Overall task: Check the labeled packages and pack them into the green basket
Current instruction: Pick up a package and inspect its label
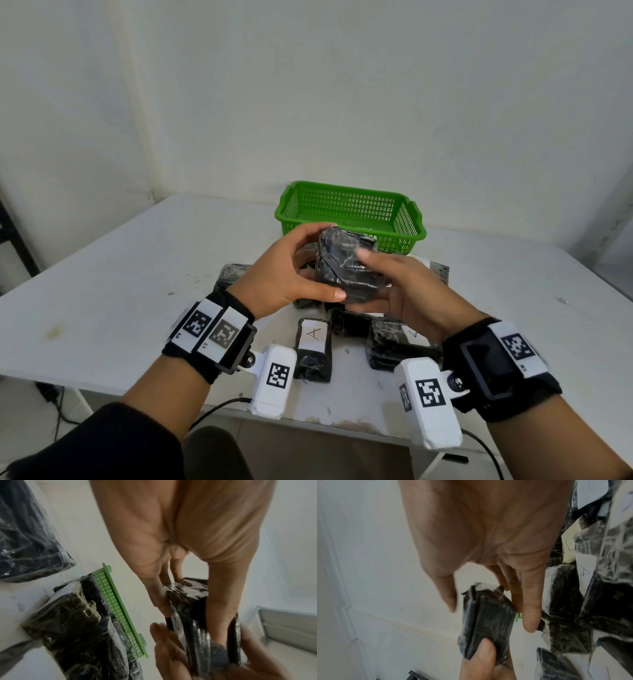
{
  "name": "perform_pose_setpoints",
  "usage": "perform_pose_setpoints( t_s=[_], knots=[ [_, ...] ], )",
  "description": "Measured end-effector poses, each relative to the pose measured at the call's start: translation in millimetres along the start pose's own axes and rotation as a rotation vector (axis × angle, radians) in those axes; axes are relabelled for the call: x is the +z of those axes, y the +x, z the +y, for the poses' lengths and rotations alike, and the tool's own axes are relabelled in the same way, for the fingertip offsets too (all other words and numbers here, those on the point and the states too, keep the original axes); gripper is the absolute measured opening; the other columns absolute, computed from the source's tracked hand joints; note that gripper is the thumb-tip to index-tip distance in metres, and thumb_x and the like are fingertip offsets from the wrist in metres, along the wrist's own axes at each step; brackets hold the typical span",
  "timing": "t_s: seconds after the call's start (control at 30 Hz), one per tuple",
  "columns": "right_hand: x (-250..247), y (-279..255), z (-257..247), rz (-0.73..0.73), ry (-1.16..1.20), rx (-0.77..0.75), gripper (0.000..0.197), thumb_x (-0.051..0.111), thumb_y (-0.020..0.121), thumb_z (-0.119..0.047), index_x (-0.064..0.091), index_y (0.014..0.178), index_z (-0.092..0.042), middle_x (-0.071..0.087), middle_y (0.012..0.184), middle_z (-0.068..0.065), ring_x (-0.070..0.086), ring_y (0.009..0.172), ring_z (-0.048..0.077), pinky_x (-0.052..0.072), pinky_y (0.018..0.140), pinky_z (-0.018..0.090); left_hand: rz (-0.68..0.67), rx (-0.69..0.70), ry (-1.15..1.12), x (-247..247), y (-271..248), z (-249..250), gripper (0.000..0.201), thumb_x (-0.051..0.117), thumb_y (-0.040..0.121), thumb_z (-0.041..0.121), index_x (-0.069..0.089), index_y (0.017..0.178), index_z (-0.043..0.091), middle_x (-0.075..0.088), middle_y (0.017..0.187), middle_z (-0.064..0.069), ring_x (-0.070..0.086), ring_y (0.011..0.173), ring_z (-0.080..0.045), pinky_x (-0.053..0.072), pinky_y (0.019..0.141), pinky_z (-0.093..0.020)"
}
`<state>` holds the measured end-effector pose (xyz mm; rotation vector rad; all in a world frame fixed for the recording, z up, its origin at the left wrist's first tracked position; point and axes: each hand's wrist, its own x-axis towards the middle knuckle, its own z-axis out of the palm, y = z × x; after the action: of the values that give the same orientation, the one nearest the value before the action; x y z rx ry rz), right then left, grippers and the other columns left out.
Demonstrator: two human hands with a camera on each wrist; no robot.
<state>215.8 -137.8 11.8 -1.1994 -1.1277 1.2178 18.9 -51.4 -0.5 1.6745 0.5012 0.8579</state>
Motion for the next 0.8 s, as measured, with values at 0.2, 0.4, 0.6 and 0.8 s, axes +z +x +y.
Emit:
perform_pose_setpoints(
  t_s=[0.2,0.4,0.6,0.8],
  knots=[
    [2,4,9,0.100,-0.025,-0.018,0.057,0.081,0.076,-0.017,0.061,0.126,0.002,0.078,0.113,0.015,0.077,0.100,0.034,0.060,0.089,0.056,-0.010,-0.083,-0.058,4,1,-1,0.102,0.092,0.057,0.040,0.042,0.145,0.026,0.059,0.136,-0.001,0.061,0.122,-0.016,0.050,0.102,-0.040],
    [2,3,11,0.121,-0.127,-0.074,0.037,0.079,0.084,-0.001,0.068,0.119,-0.005,0.079,0.110,0.011,0.078,0.099,0.026,0.065,0.075,0.034,0.169,-0.030,0.102,6,5,1,0.046,0.081,0.078,0.010,0.066,0.121,0.017,0.074,0.111,-0.001,0.070,0.104,-0.014,0.054,0.098,-0.042],
    [2,0,2,0.017,-0.091,0.002,0.055,0.081,0.082,-0.047,0.070,0.126,-0.015,0.077,0.118,0.008,0.074,0.111,0.029,0.056,0.101,0.043,0.161,0.159,0.090,5,0,7,0.049,0.075,0.072,-0.015,0.067,0.114,0.007,0.073,0.110,-0.008,0.070,0.103,-0.020,0.055,0.092,-0.031],
    [3,0,-1,0.031,0.002,-0.065,0.046,0.073,0.083,-0.038,0.075,0.117,-0.007,0.075,0.121,0.017,0.069,0.118,0.035,0.053,0.106,0.045,0.063,0.229,0.100,7,-5,12,0.055,0.078,0.074,-0.008,0.058,0.124,0.007,0.067,0.122,-0.003,0.064,0.115,-0.018,0.053,0.095,-0.032]
  ],
)
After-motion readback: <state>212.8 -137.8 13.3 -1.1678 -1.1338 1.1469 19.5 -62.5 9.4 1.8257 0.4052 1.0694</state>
